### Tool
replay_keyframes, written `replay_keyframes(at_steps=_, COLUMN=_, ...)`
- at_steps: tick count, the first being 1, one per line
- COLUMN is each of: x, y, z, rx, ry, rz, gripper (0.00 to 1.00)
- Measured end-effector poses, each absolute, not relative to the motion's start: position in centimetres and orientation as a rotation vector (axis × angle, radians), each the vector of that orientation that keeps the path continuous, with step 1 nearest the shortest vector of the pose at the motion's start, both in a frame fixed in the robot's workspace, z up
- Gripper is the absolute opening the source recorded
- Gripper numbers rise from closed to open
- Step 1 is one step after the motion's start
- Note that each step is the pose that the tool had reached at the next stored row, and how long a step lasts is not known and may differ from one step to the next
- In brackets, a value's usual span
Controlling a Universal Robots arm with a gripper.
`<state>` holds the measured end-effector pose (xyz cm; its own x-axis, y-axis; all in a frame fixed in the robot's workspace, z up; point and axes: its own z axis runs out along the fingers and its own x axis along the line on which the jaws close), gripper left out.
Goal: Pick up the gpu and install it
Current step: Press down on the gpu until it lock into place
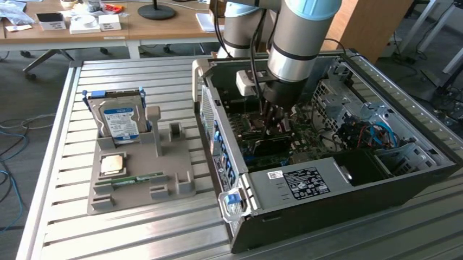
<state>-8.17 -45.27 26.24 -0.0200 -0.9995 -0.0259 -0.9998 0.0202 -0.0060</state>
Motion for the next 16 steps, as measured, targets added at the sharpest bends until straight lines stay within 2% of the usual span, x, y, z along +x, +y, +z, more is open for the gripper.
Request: replay_keyframes(at_steps=16, x=-8.28, y=-45.31, z=26.19, rx=-2.183, ry=2.227, rz=0.022, gripper=0.11)
